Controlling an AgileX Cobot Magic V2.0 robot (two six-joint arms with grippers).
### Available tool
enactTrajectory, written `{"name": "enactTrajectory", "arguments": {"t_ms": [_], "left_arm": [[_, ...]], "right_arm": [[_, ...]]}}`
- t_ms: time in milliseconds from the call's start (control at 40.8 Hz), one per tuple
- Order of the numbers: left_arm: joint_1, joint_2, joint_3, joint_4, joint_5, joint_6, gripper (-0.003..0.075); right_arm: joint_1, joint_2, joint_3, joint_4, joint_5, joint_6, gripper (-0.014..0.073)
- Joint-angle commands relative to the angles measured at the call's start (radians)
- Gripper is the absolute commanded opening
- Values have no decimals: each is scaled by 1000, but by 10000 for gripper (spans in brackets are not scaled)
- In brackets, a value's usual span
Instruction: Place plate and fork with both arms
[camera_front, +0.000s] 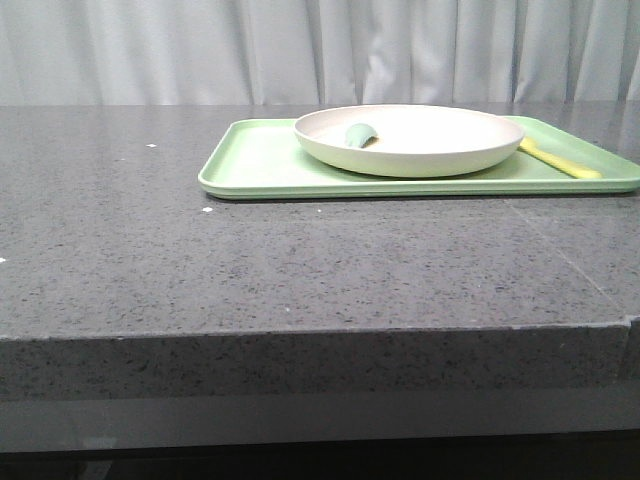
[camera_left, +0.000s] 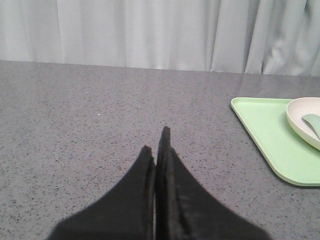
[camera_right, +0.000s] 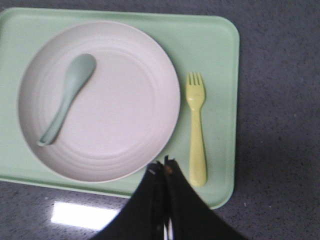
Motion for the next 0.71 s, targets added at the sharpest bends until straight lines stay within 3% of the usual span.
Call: {"name": "enactTrajectory", "arguments": {"t_ms": [0, 147, 539, 686], "left_arm": [[1, 9, -28, 3, -79, 2, -18], [1, 9, -28, 3, -79, 2, -18], [1, 9, -28, 3, -79, 2, -18], [1, 9, -28, 3, -79, 2, -18]], "right_arm": [[19, -123, 16, 24, 18, -26, -111], [37, -270, 196, 24, -75, -34, -111], [37, -801, 922, 13, -593, -148, -111], [37, -991, 1159, 8, -715, -155, -111]]}}
